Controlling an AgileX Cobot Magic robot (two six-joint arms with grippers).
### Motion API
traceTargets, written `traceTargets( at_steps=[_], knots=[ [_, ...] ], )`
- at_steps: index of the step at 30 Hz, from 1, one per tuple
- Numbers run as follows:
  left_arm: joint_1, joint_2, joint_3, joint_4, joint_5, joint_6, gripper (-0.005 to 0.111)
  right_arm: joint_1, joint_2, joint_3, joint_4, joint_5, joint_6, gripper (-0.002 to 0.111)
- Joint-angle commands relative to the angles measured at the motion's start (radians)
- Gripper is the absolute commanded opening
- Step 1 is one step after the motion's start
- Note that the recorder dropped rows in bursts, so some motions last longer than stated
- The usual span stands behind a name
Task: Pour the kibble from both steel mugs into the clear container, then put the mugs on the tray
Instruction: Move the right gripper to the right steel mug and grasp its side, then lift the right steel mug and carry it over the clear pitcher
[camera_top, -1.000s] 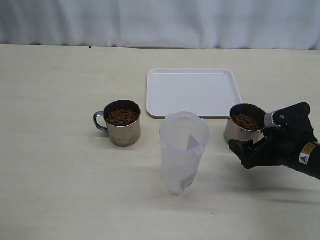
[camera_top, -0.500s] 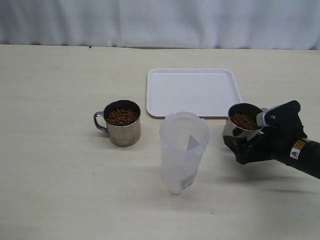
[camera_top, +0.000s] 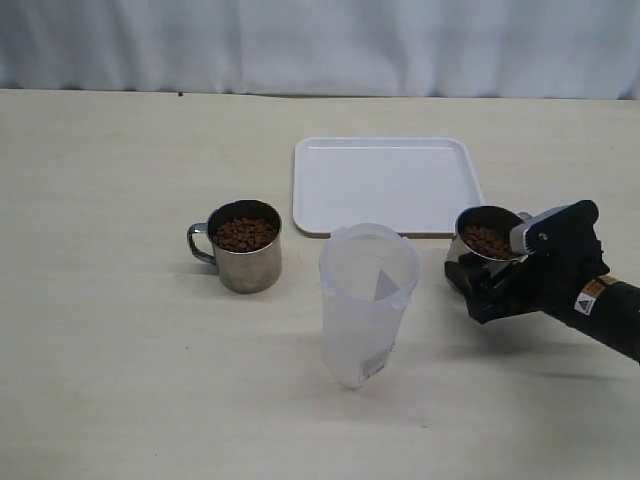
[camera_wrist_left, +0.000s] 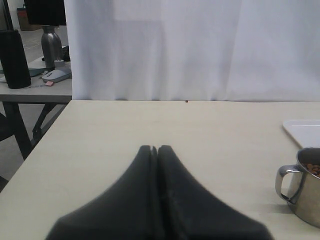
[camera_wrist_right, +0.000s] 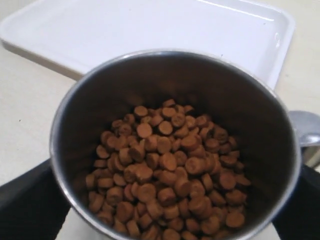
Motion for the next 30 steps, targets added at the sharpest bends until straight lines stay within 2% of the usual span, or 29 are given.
traceTargets(
  at_steps=[1,5,17,19,20,26,30],
  knots=[
    [0.001,-0.002,0.002,0.0,-0.011,-0.002,0.0,-0.005,0.001,-0.003,0.005,-0.022,-0.008,0.08],
    [0.001,-0.002,0.002,0.0,-0.011,-0.002,0.0,-0.005,0.001,-0.032,0.003,0.031,0.039,0.08],
    [0.001,-0.002,0.002,0.0,-0.011,-0.002,0.0,-0.005,0.05,-0.06,-0.002,-0.004,0.046,0.078],
    [0.001,-0.002,0.002,0.0,-0.011,-0.002,0.0,-0.005,0.05,-0.06,-0.002,0.0,0.043,0.07],
    [0.001,-0.002,0.002,0.0,-0.011,-0.002,0.0,-0.005,0.05,-0.06,-0.002,0.0,0.043,0.062],
    [0.001,-0.002,0.002,0.0,-0.011,-0.002,0.0,-0.005,0.0,-0.035,-0.03,0.007,0.056,0.005],
    [0.001,-0.002,0.002,0.0,-0.011,-0.002,0.0,-0.005,-0.128,0.029,0.005,0.009,0.122,0.005]
  ],
)
